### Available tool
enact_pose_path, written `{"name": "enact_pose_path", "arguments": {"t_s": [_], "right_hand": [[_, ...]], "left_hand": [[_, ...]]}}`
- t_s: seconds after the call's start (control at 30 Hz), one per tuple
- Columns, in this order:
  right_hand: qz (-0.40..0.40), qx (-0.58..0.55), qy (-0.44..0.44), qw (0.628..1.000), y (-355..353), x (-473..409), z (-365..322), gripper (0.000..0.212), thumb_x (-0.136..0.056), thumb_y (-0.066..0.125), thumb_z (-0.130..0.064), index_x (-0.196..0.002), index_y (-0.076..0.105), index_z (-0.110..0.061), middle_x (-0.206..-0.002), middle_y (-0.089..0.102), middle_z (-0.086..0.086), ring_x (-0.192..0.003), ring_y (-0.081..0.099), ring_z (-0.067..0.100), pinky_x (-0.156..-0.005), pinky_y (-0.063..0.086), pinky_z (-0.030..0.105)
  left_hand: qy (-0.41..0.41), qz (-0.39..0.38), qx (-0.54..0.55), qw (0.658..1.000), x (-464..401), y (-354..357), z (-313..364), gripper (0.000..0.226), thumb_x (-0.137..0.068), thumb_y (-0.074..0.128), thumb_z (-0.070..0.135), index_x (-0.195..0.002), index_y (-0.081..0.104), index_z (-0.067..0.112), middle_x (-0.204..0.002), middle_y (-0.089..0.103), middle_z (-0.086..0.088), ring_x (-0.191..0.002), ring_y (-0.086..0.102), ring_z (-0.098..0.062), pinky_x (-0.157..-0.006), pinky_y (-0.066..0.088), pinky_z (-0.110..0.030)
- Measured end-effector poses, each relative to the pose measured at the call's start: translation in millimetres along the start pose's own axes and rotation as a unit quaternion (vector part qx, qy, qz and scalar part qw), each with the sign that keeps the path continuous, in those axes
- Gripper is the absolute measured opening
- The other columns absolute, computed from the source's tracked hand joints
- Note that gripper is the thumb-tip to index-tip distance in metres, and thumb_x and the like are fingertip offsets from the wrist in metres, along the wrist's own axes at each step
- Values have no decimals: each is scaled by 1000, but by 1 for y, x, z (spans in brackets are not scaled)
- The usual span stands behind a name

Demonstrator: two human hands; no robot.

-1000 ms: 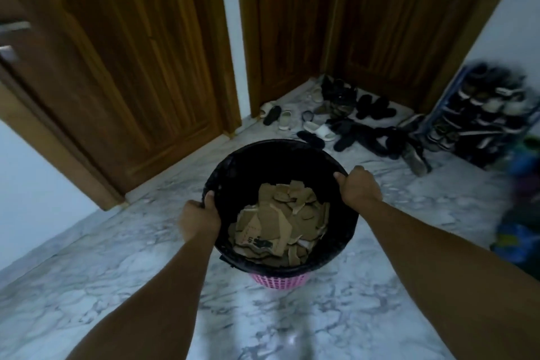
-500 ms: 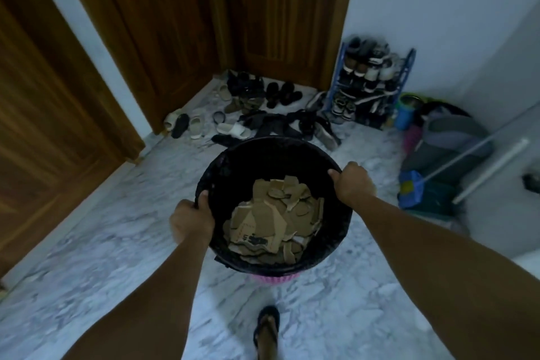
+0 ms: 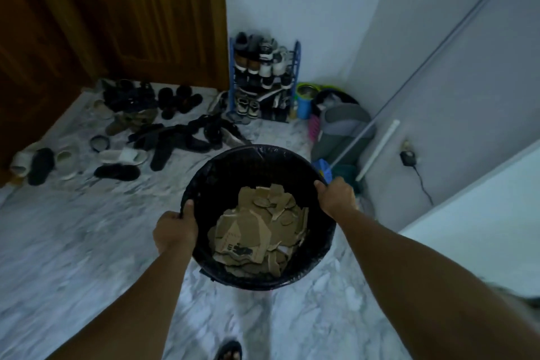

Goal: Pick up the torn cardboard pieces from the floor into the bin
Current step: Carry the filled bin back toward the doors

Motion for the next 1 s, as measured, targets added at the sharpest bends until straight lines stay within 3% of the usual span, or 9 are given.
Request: {"name": "enact_pose_path", "arguments": {"t_s": [0.27,0.4,0.5,0.6,0.73,0.83,0.9,1.0], "right_hand": [[-5,5,73,997,-52,-112,98,59,-97,48,-48,-130,45,0,-129,55,26,-118,53,42,-90,47,45],[-18,-8,84,996,-81,-178,145,60,-96,53,-46,-129,47,3,-129,55,25,-118,55,41,-90,47,42],[-42,-7,90,995,-93,-215,174,58,-94,57,-41,-128,49,5,-127,56,26,-116,56,40,-88,48,40],[-59,5,88,994,-98,-251,198,43,-89,60,-29,-116,55,5,-114,61,25,-103,61,38,-73,48,35],[-82,16,103,991,-96,-294,225,28,-84,60,-19,-101,60,3,-94,58,18,-83,57,31,-67,43,31],[-88,20,127,988,-82,-333,255,22,-82,60,-20,-90,59,0,-91,60,18,-80,58,30,-65,43,30],[-95,28,135,986,-72,-350,271,20,-82,59,-20,-86,58,-1,-89,61,17,-83,62,31,-65,43,29],[-106,50,147,982,-49,-381,299,25,-83,59,-20,-96,61,1,-97,64,19,-96,64,35,-69,43,28]], "left_hand": [[11,-65,-7,998,25,131,95,51,-100,44,41,-99,63,-7,-105,64,-27,-100,60,-40,-78,42,-37],[-4,-83,-39,996,44,203,142,49,-101,42,39,-83,59,-3,-79,57,-17,-82,59,-37,-71,38,-36],[-27,-95,-31,995,50,253,159,52,-99,45,42,-99,66,-5,-100,66,-23,-95,62,-38,-77,46,-36],[-44,-115,-38,992,53,299,171,53,-98,46,43,-96,68,-5,-99,67,-24,-92,64,-38,-80,53,-42],[-73,-151,-41,985,50,361,180,41,-95,51,30,-101,68,-7,-99,67,-23,-86,63,-35,-65,47,-33],[-87,-182,-61,978,41,414,182,30,-88,50,12,-99,67,-10,-83,63,-19,-77,62,-33,-57,43,-29],[-83,-194,-69,975,36,440,184,25,-85,50,6,-94,66,-10,-77,57,-16,-80,64,-37,-51,39,-28],[-66,-219,-89,969,29,485,180,14,-83,49,2,-76,60,-1,-71,56,-14,-62,54,-28,-47,35,-26]]}}
Point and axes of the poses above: each hand's wrist, its own x-axis away from the middle knuckle, its own y-axis out of the palm, z = x × y, the point moved 6 cm from there along -x, towards the middle knuckle
